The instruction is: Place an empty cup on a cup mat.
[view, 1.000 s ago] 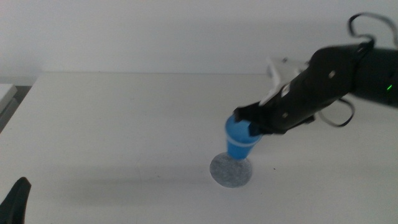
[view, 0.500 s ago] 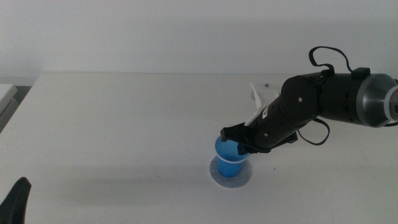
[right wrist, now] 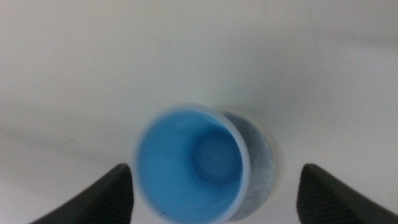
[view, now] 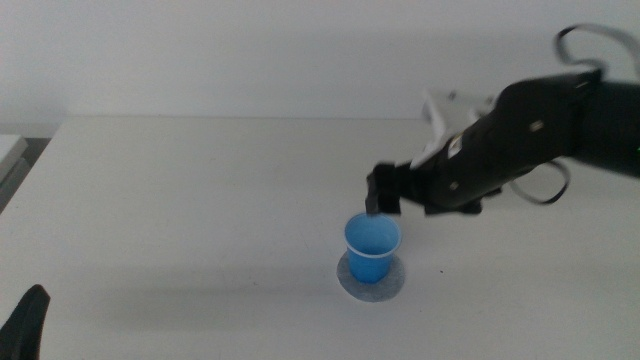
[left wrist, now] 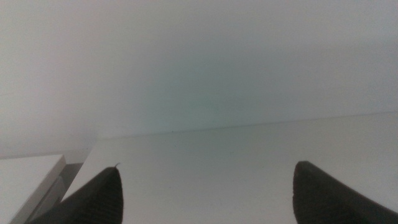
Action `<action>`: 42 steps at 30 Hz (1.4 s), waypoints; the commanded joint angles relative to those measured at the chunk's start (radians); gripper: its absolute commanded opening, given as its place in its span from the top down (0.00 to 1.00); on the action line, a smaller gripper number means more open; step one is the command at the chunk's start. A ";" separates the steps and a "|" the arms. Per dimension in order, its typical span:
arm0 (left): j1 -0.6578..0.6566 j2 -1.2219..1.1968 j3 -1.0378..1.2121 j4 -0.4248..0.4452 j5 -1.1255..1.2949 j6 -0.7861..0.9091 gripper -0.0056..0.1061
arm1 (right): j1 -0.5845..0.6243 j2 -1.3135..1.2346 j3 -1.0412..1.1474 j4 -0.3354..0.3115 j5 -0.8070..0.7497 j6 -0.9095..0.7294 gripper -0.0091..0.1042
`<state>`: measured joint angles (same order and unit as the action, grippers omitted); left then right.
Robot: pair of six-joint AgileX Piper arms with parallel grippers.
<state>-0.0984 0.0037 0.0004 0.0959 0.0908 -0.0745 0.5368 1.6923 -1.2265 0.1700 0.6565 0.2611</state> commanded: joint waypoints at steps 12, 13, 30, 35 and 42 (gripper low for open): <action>-0.002 -0.004 0.000 0.000 -0.005 -0.003 0.11 | -0.059 -0.527 0.000 -0.268 0.140 0.013 0.17; -0.002 -0.004 0.000 0.000 -0.005 -0.003 0.11 | -0.059 -0.555 0.000 -0.303 0.159 0.032 0.17; -0.001 -0.004 0.000 0.000 -0.005 -0.003 0.11 | -0.420 -1.227 0.644 -0.244 -0.198 -0.204 0.10; -0.001 -0.004 0.000 0.000 -0.005 -0.003 0.11 | -0.475 -1.330 0.815 -0.236 -0.299 -0.236 0.10; -0.001 -0.004 0.000 0.000 -0.005 -0.003 0.11 | -0.475 -1.484 1.043 -0.212 -0.400 -0.236 0.10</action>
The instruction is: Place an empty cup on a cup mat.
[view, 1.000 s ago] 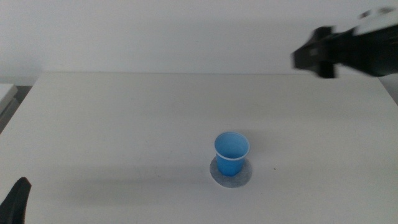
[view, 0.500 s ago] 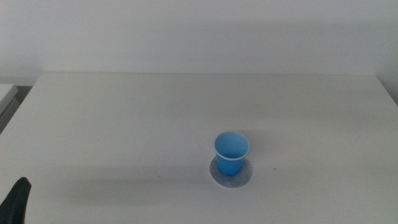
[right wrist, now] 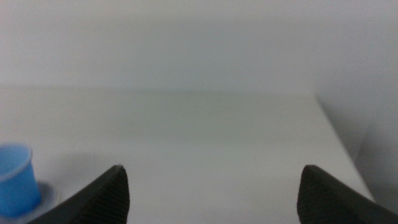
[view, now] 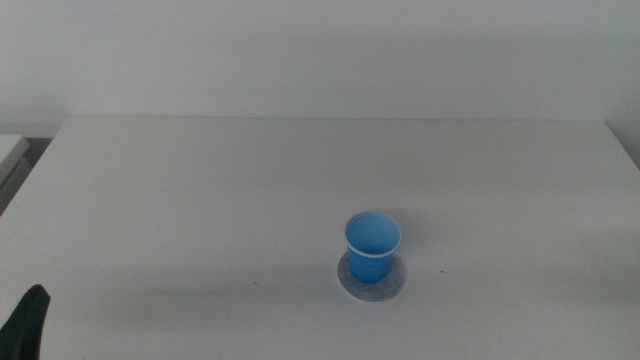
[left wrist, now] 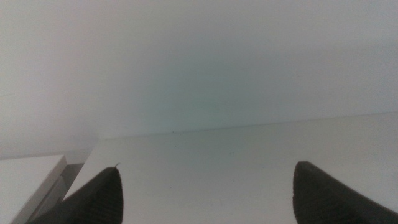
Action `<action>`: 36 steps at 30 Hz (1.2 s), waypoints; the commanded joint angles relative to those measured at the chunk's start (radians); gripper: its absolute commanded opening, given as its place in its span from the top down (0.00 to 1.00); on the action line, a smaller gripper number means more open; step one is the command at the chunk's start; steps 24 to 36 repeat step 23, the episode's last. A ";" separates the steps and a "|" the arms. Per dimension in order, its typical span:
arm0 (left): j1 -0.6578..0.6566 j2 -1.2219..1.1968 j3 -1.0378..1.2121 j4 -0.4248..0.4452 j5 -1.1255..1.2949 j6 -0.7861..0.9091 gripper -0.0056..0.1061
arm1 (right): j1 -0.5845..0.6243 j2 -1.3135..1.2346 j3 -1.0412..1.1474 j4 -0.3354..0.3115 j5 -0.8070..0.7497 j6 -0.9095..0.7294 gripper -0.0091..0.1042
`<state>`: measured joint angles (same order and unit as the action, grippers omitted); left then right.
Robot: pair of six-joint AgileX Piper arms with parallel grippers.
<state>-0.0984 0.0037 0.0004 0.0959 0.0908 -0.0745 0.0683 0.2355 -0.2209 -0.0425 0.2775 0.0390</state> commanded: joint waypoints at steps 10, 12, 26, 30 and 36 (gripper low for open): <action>-0.001 -0.004 0.000 0.000 -0.005 -0.003 0.11 | -0.006 -0.235 0.220 0.001 -0.018 -0.011 0.10; -0.001 -0.004 0.000 0.000 -0.005 -0.003 0.11 | -0.007 -0.235 0.221 0.001 -0.018 -0.011 0.10; -0.001 -0.004 0.000 0.000 -0.005 -0.003 0.11 | -0.007 -0.235 0.221 -0.002 0.043 -0.011 0.10; -0.001 -0.004 0.000 0.000 -0.005 -0.003 0.11 | -0.007 -0.235 0.221 -0.002 0.043 -0.011 0.10; -0.001 -0.004 0.000 0.000 -0.005 -0.003 0.11 | -0.007 -0.235 0.221 -0.002 0.043 -0.011 0.10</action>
